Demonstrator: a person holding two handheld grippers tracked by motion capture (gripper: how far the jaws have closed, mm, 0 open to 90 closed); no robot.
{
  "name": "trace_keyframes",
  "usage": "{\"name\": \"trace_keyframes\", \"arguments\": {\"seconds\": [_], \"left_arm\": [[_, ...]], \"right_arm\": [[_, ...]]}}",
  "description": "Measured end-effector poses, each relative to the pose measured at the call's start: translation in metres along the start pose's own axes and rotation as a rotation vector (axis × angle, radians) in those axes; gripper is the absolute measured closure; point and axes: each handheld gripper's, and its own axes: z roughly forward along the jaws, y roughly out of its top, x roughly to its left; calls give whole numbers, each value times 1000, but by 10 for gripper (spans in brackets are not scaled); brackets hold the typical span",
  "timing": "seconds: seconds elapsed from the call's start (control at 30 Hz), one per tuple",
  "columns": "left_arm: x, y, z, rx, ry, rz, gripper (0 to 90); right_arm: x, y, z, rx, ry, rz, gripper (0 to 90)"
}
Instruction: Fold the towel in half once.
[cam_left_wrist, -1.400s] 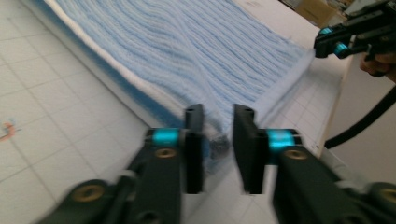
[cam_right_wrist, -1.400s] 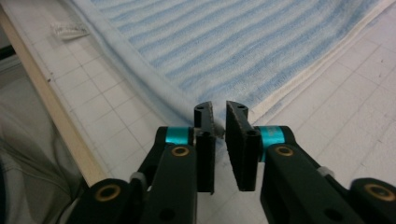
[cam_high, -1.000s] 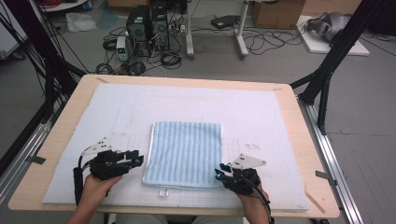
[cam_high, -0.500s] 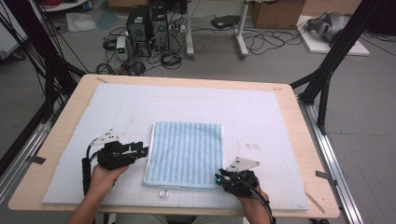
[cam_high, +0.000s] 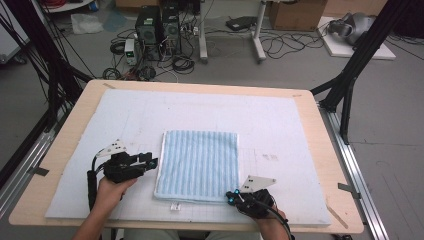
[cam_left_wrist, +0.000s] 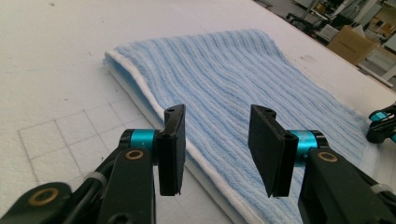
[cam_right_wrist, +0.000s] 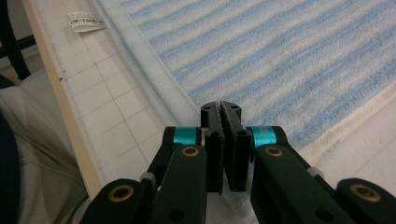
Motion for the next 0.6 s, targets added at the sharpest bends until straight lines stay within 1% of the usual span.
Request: {"name": "trace_keyframes", "arguments": {"seconds": [0.07, 0.17, 0.23, 0.27, 0.33, 0.37, 0.4, 0.43, 0.47, 0.5, 0.57, 0.6], "left_arm": [[0, 0, 0, -2, -2, -2, 568], [-1, 1, -1, -4, -7, 0, 569], [-2, 1, -1, -7, -11, 1, 569], [-3, 1, -1, -7, -11, 0, 569], [-4, 1, -1, -5, -15, 2, 568], [-4, 1, -1, -2, -16, 4, 569], [-4, 0, 0, -3, -18, 2, 569], [-5, 0, 1, 1, -21, -1, 569], [-5, 0, 2, 5, -23, 2, 569], [-6, -1, 4, 7, -23, 2, 569], [-8, -1, 6, 15, -27, 10, 569], [-9, -1, 7, 21, -27, 15, 572]], "right_arm": [[0, 1, -3, -12, 13, -2, 892], [0, 1, -11, -56, 50, 5, 893], [0, 1, -18, -88, 57, 7, 893], [1, 0, -20, -90, 63, 10, 893], [1, -1, -22, -79, 60, 7, 893], [1, -3, -20, -52, 52, -3, 892], [2, -4, -18, -32, 31, -11, 893], [2, -6, -15, -11, 21, -10, 892], [1, -9, -11, -6, 20, -8, 883], [1, -10, -10, -14, 22, 7, 862], [-2, -10, -12, -58, 39, 35, 767], [-3, -10, -13, -79, 40, 43, 759]]}}
